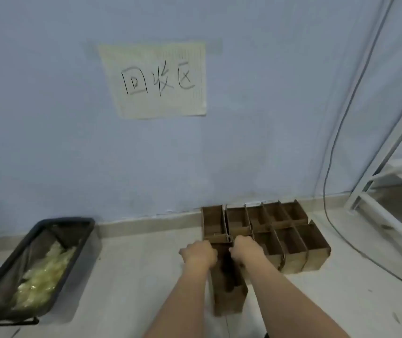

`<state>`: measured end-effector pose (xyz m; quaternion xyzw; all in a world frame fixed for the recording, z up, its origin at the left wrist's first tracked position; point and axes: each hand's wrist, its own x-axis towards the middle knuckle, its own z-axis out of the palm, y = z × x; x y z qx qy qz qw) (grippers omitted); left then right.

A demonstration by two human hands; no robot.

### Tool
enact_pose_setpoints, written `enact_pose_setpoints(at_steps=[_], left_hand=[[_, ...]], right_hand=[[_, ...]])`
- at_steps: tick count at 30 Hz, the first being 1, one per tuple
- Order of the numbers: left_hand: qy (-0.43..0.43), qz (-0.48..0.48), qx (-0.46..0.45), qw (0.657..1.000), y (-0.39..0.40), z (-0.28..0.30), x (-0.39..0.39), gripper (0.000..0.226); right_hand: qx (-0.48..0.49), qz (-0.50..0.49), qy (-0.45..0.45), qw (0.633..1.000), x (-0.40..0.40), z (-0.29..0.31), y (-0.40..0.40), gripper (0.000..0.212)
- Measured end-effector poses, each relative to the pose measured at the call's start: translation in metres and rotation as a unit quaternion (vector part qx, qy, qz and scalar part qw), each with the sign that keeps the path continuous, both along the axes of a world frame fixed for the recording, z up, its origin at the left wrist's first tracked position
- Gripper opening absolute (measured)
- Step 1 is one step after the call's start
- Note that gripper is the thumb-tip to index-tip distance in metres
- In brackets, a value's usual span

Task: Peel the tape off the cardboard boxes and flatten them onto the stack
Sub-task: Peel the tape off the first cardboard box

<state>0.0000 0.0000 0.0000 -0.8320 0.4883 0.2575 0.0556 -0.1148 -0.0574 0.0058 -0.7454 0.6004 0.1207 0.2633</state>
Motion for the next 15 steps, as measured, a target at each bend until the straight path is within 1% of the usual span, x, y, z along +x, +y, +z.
enact_pose_setpoints(at_steps=[2,4,6,9,12,15], left_hand=[[0.019,-0.009,0.015,1.000,-0.003,-0.027,0.001,0.039],[0.043,-0.009,0.030,0.999,0.000,-0.055,0.000,0.039],[0.065,-0.009,0.046,0.997,0.005,-0.082,-0.001,0.038],[0.080,-0.014,0.050,0.995,0.007,-0.103,-0.002,0.034],[0.080,-0.014,0.054,0.995,0.007,-0.103,-0.002,0.027],[0.075,-0.013,0.051,0.996,0.006,-0.075,0.004,0.029]], right_hand=[[-0.003,-0.025,0.038,0.999,0.001,-0.030,-0.004,0.024],[0.020,-0.041,0.076,0.996,-0.001,-0.057,0.000,0.025],[0.031,-0.050,0.078,0.995,-0.003,-0.079,0.006,0.026],[0.015,-0.056,0.063,0.996,-0.006,-0.099,0.006,0.024],[0.011,-0.066,0.050,0.997,-0.003,-0.100,0.006,0.025],[0.018,-0.068,0.033,0.997,0.006,-0.077,0.005,0.026]])
